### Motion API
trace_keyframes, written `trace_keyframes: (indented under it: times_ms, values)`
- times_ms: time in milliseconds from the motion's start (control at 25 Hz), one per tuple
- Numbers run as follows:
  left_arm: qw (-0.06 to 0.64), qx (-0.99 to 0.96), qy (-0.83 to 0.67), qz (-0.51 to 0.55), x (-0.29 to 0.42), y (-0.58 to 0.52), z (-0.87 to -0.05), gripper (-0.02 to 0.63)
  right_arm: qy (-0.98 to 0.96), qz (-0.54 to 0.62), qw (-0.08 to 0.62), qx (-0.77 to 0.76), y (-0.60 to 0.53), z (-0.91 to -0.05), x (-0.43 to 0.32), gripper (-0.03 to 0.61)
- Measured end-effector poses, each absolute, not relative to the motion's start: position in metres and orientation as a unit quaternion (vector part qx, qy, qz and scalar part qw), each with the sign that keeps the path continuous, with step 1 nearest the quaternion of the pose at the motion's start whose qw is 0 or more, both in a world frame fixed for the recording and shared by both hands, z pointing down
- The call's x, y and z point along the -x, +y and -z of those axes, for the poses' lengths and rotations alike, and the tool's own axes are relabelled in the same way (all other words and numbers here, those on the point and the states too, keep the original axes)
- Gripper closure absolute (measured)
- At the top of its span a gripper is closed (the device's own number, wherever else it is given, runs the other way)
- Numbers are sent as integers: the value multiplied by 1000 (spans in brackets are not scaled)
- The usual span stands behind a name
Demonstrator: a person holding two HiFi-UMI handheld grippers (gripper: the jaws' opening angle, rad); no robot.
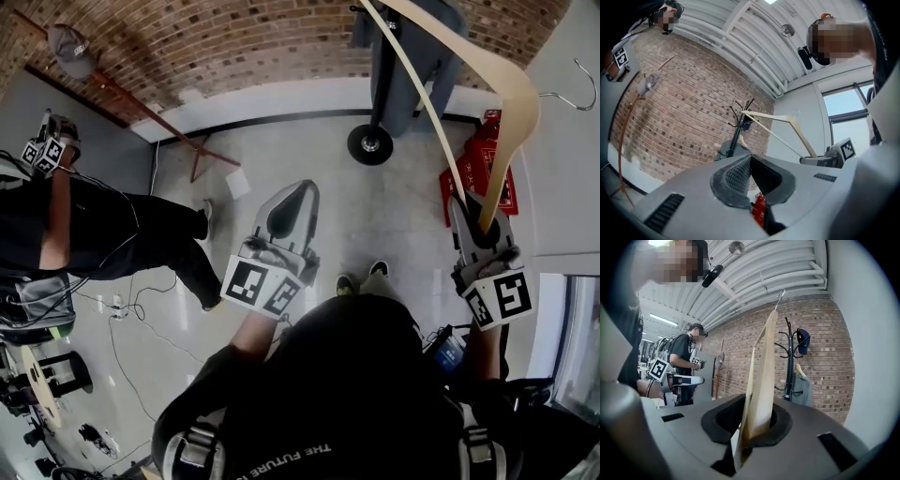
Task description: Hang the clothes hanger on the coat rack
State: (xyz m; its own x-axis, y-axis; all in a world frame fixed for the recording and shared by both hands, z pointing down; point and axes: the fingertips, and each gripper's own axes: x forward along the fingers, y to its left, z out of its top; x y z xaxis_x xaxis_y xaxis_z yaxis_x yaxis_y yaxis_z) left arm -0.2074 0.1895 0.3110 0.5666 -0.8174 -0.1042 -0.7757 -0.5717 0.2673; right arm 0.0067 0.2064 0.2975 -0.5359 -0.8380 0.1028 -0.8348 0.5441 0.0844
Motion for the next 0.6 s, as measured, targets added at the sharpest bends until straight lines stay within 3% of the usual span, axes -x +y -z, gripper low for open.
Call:
trace_keyframes:
  times_ms: [600]
  values:
    - [91, -880, -457, 95, 201, 126, -328, 595, -879, 16, 63, -472, 139, -314, -6, 534]
